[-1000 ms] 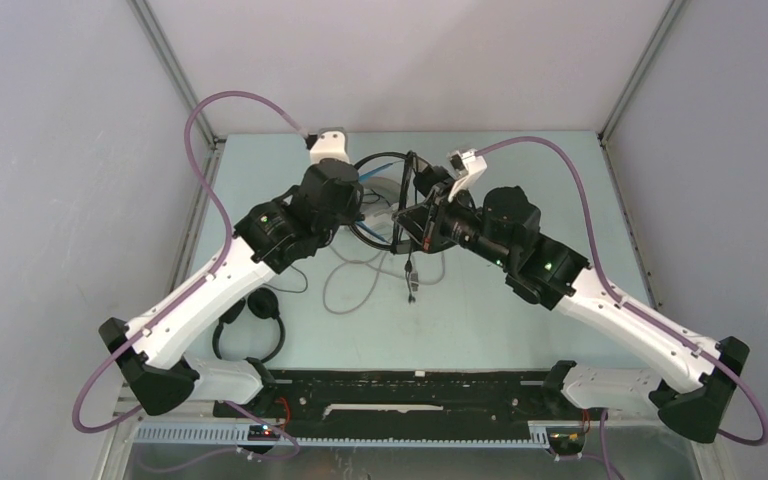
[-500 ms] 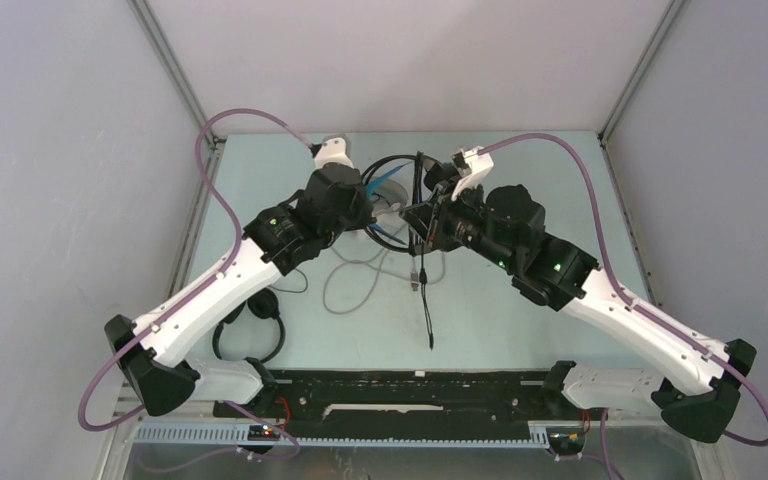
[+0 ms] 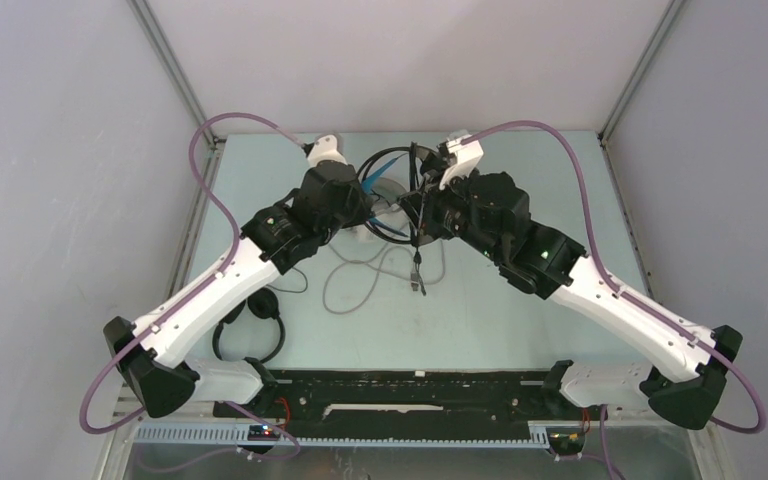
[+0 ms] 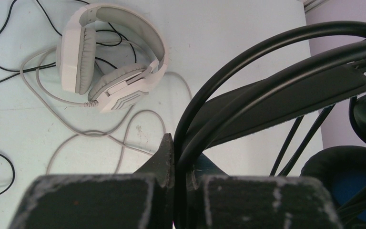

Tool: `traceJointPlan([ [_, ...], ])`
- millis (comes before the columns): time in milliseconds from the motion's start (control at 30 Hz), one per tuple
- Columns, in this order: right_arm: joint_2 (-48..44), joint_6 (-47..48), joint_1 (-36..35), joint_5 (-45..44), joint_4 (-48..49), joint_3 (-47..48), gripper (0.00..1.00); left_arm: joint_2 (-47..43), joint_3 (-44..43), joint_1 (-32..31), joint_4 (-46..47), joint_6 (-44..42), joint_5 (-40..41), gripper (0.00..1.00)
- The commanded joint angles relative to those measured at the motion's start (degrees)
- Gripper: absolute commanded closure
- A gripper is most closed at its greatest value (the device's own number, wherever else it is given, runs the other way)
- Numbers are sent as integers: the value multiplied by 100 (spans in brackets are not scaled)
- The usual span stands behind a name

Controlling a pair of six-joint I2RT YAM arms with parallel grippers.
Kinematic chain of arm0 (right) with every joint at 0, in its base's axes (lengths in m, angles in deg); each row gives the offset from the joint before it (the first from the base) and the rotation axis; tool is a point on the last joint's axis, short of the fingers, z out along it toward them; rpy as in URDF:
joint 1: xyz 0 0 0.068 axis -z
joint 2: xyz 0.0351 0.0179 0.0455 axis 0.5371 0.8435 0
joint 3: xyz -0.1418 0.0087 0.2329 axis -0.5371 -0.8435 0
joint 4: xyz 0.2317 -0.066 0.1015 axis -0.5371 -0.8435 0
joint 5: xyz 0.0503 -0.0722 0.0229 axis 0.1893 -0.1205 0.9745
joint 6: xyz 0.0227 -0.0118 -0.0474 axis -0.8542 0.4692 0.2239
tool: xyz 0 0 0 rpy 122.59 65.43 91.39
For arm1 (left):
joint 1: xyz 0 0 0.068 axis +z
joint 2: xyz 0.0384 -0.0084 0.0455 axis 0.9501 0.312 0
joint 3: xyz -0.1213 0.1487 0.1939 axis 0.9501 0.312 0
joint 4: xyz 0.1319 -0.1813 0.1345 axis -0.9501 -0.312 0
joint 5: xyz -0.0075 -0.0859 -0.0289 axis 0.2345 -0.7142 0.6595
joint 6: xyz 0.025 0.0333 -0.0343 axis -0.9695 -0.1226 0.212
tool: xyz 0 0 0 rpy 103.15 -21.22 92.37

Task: Wrap the headphones
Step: Wrap the headphones cable around the headphones.

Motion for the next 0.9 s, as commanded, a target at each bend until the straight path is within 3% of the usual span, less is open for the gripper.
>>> traceJointPlan([
  [0,132,75,-113,-272,-591,135,79,-439,-31,17,1397,938,-706,100],
  [233,-284,299,-181,-547,-860,163,57,-473,-9,180,1452,1182,-1050,100],
  [400,-600,369,-216,-331,-957,161,51,-531,-5,240,1557,1226,-1145,100],
  [567,-895,378,-226,4,-879,162,51,-558,4,264,1615,1217,-1142,100],
  [867,-1123,240,-263,-140,-1277,332,63,-587,26,278,1751,1276,-1241,100],
])
